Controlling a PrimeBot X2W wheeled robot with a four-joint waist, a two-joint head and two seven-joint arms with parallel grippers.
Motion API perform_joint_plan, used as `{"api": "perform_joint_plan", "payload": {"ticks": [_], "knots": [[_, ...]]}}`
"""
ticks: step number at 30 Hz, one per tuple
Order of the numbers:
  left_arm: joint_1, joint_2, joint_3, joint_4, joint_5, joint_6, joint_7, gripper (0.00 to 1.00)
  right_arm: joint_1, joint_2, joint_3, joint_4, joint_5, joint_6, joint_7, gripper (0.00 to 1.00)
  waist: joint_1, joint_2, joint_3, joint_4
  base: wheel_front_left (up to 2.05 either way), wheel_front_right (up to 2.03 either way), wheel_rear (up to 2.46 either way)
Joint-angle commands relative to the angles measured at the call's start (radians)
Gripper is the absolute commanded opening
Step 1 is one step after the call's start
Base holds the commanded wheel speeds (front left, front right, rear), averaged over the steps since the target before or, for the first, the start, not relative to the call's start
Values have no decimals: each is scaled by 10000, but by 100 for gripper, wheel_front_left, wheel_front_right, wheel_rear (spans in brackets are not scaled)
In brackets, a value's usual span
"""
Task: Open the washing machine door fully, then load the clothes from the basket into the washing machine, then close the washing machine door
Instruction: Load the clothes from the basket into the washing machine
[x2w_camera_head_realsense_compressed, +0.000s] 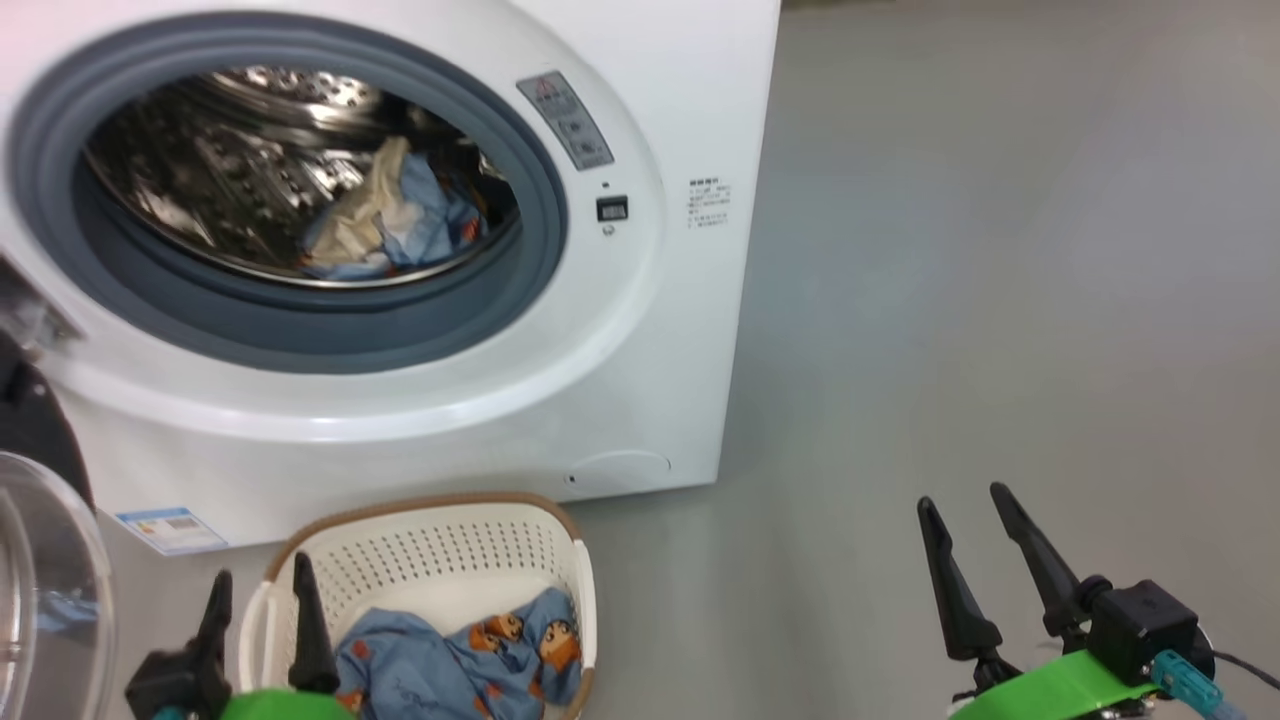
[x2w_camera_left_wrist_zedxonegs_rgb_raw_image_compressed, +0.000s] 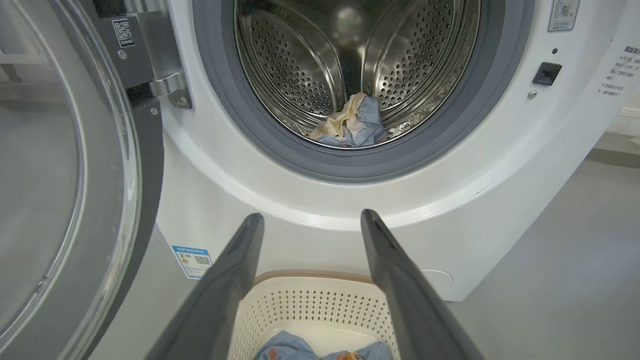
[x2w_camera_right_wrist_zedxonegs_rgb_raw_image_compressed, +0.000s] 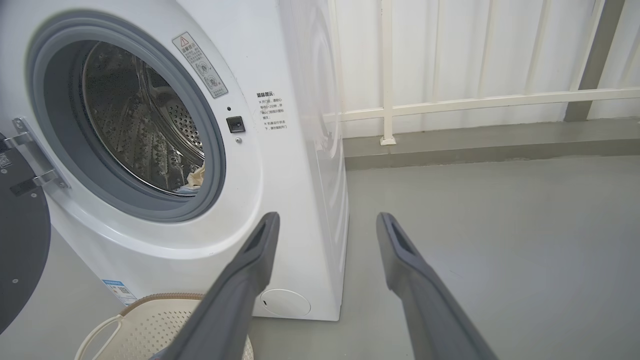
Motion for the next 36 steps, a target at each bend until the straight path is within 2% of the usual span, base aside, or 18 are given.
{"api": "perform_joint_plan", "payload": {"ticks": [1,16,36], "knots": [[116,95,365,-385,-3,84,-81,100,23,-115,323,-195,-7,16,-49,100,0,0,-498,220,0,0,0],[1565,51,632,-1488,48,-231,-82,100,201,-230,389,-209,53,16,-49,100,0,0,-921,422,0,0,0],[2073,48,389,-2484,-80,120,-82,100,257,-351,288,-101,20,16,-49,100,0,0,-943,430,0,0,0]]}}
